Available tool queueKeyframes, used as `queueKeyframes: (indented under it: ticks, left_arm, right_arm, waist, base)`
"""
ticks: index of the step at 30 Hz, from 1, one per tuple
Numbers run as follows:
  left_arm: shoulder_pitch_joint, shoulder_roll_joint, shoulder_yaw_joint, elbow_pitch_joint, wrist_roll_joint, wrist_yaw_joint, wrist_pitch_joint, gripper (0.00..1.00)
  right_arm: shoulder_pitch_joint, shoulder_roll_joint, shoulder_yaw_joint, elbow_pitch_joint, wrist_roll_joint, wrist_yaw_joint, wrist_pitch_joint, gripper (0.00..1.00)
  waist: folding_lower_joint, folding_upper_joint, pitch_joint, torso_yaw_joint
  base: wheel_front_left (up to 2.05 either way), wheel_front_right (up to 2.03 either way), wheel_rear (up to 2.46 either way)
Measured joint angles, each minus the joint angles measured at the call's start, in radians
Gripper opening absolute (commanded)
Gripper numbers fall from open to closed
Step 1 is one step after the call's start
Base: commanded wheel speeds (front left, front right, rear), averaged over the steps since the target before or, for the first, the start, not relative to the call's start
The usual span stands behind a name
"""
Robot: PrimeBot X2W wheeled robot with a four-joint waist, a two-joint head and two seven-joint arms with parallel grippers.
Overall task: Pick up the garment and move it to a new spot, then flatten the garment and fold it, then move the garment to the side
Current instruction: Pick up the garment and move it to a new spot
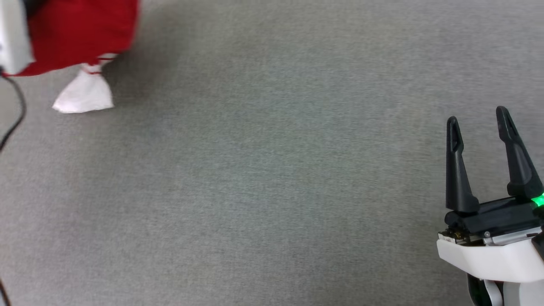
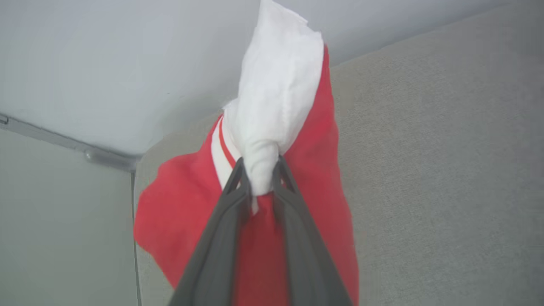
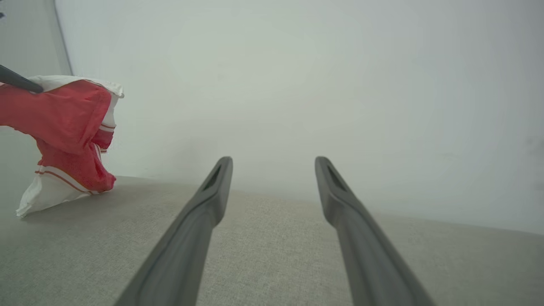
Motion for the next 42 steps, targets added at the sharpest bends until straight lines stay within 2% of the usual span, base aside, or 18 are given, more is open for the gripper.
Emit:
queueKeyframes:
  ticks: [6, 13, 23, 30, 36, 40, 42]
  left_arm:
    - [-0.074, -0.085, -0.114, -0.090, 0.029, 0.000, 0.024, 0.00]
    - [-0.126, -0.150, -0.255, -0.176, 0.040, 0.000, 0.023, 0.00]
    - [-0.144, -0.331, -0.431, -0.211, 0.012, 0.000, -0.068, 0.00]
    - [-0.041, -0.426, -0.569, -0.132, 0.002, 0.000, -0.139, 0.00]
    - [0.131, -0.539, -0.591, -0.040, 0.053, 0.000, -0.168, 0.00]
    - [0.239, -0.583, -0.589, 0.002, 0.137, 0.000, -0.144, 0.00]
    - [0.267, -0.600, -0.581, 0.011, 0.142, 0.001, -0.138, 0.00]
  right_arm:
    - [0.003, -0.001, 0.006, 0.012, 0.037, 0.000, 0.000, 1.00]
    - [0.017, -0.001, -0.002, 0.023, 0.067, 0.000, 0.000, 1.00]
    - [0.029, -0.001, -0.012, 0.038, 0.091, 0.000, 0.000, 1.00]
    - [0.023, -0.001, -0.025, 0.040, 0.097, 0.000, 0.000, 1.00]
    - [0.017, -0.001, -0.035, 0.046, 0.100, 0.000, 0.000, 1.00]
    - [0.007, -0.001, -0.035, 0.051, 0.101, 0.000, 0.000, 1.00]
    - [0.002, -0.001, -0.035, 0.053, 0.101, 0.000, 0.000, 1.00]
  waist:
    - [0.0000, 0.0000, -0.033, -0.072]
    - [0.0000, 0.0000, -0.066, -0.178]
    - [0.0001, 0.0000, -0.084, -0.276]
    - [0.0001, 0.0000, -0.051, -0.305]
    - [0.0001, 0.0000, -0.016, -0.314]
    - [0.0002, 0.0000, 0.001, -0.318]
    - [0.0002, 0.0000, 0.006, -0.318]
  base:
    - [0.00, 0.00, 0.00]
    - [0.00, 0.00, 0.00]
    - [0.00, 0.00, 0.00]
    - [0.00, 0.00, 0.00]
    - [0.00, 0.00, 0.00]
    - [0.00, 0.00, 0.00]
    - [0.00, 0.00, 0.00]
